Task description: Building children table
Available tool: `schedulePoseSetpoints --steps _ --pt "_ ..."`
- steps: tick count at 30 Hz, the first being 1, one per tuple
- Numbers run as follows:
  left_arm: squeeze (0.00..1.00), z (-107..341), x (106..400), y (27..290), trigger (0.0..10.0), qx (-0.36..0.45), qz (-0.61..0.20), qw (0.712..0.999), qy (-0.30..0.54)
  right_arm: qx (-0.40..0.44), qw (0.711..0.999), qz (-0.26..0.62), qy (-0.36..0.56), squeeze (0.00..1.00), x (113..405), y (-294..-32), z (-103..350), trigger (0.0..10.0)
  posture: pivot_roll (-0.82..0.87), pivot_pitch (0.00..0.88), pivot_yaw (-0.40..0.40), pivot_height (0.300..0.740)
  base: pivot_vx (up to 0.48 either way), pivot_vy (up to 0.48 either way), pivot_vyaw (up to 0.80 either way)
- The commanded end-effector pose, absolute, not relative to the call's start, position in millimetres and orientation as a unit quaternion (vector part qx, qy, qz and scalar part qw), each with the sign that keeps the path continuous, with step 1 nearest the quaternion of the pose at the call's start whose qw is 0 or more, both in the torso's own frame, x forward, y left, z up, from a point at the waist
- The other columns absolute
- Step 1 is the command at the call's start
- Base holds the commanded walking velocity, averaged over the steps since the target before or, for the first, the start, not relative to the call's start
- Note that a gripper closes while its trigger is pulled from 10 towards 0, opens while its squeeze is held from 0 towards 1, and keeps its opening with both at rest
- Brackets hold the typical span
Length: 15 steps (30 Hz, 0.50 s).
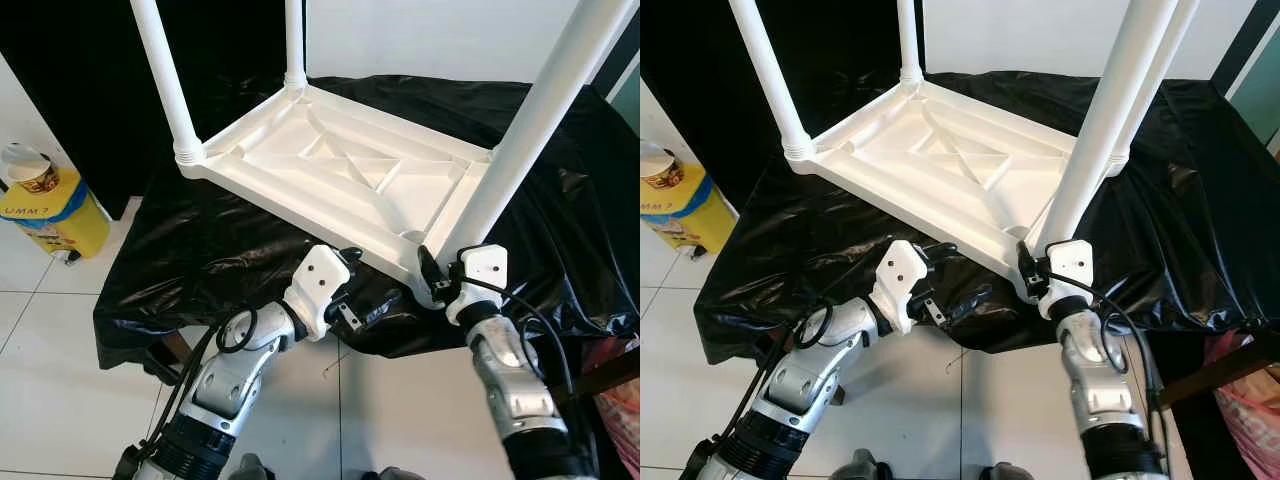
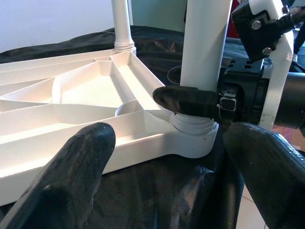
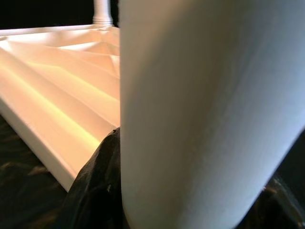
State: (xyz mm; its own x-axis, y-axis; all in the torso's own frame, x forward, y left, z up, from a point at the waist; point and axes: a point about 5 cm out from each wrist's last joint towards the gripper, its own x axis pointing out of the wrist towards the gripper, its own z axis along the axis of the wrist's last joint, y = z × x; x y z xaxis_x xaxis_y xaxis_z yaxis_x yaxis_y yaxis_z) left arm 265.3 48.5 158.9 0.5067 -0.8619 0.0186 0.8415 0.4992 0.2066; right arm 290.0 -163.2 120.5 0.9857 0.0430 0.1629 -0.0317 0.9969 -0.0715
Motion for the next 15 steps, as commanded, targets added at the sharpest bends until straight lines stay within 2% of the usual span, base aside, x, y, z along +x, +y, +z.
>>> schedulePoseSetpoints --steps 1,4,15 --pt "0.00 158.0 264.0 48.5 10.0 0.084 -0.494 0.864 -0.057 -0.047 0.998 -0.022 -0.035 0.00 283.9 -174.3 101.9 10.0 0.01 0.092 -0.029 0.740 0.000 0.000 0.00" --pt "0.00 158.6 264.3 49.0 10.0 0.085 -0.493 0.864 -0.058 -0.028 0.997 -0.058 -0.032 0.00 282.8 -165.4 101.1 10.0 0.01 0.091 -0.029 0.740 0.000 0.000 0.00" --pt "0.00 159.2 264.6 48.2 10.0 0.085 -0.494 0.863 -0.060 -0.020 0.997 -0.065 -0.034 0.00 281.2 -155.2 104.2 10.0 0.01 0.086 -0.027 0.740 0.000 0.000 0.00"
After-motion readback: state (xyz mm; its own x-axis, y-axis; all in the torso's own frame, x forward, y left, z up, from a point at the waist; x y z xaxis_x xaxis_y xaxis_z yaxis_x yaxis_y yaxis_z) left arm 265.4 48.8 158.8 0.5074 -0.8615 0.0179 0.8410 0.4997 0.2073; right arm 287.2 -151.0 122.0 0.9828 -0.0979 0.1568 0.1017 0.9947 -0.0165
